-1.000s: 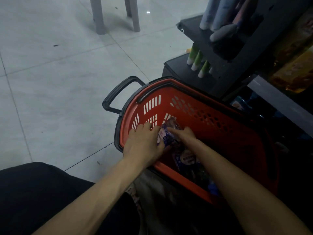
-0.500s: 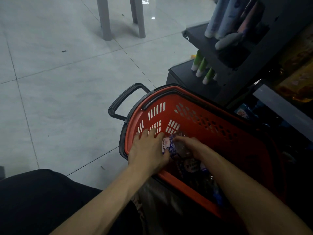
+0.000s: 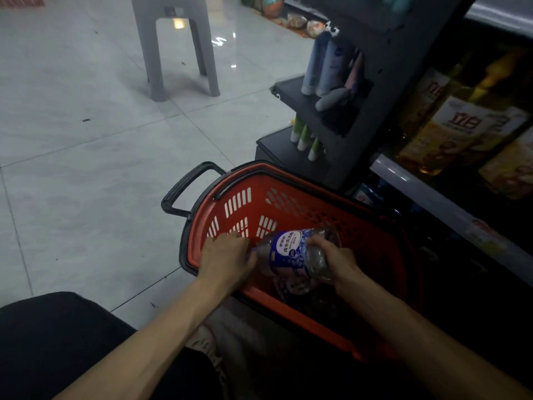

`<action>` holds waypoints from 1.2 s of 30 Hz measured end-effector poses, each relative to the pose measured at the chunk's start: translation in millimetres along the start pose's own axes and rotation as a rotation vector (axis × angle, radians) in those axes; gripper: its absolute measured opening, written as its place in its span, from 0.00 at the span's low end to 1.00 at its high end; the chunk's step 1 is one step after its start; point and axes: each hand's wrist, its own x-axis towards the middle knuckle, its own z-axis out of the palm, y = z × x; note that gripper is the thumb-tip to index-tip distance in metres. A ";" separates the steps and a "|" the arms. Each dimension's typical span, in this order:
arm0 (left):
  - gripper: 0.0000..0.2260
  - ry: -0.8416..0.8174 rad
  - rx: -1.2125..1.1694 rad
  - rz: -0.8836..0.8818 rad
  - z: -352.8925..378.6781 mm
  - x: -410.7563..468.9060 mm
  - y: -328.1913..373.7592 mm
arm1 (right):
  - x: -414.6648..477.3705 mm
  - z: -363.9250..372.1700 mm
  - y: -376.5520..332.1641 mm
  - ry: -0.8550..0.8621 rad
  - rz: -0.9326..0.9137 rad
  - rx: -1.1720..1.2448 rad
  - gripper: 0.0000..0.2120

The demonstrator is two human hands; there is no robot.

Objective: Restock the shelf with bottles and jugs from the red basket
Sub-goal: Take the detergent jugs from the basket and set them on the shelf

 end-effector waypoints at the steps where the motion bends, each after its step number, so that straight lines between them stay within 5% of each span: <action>1: 0.18 0.030 0.001 0.008 -4.3 -1.3 4.3 | -8.1 -8.3 -3.9 0.004 -0.009 0.047 0.34; 5: 0.31 -0.042 -0.294 -0.060 -24.2 -13.6 41.3 | -33.5 -39.6 -13.3 0.026 -0.065 0.174 0.36; 9: 0.41 -0.430 -0.984 -0.162 -23.6 -22.4 78.7 | -56.1 -61.5 -16.9 0.081 -0.181 0.254 0.35; 13: 0.42 -0.608 -1.539 -0.350 -33.5 -25.1 117.1 | -72.4 -70.7 -17.6 0.090 -0.284 0.349 0.42; 15: 0.35 -0.600 -1.810 -0.434 -41.9 -20.5 128.4 | -76.7 -74.4 -16.9 0.087 -0.321 0.336 0.48; 17: 0.26 -0.578 -1.986 -0.455 -51.8 -18.4 138.8 | -82.7 -78.9 -16.3 0.071 -0.400 0.314 0.40; 22: 0.27 -0.580 -2.180 -0.529 -44.9 -21.1 153.8 | -94.0 -88.9 -8.2 0.006 -0.491 0.194 0.37; 26: 0.17 -0.549 -2.157 -0.474 -46.1 -23.6 154.8 | -92.6 -107.8 -0.4 -0.122 -0.511 0.151 0.33; 31: 0.24 -0.451 -2.062 -0.382 -50.6 -18.3 158.3 | -85.9 -131.0 7.5 -0.265 -0.464 0.035 0.36; 36: 0.28 -0.351 -2.030 -0.230 -57.1 -11.2 174.2 | -85.8 -152.0 -2.7 -0.177 -0.559 -0.026 0.44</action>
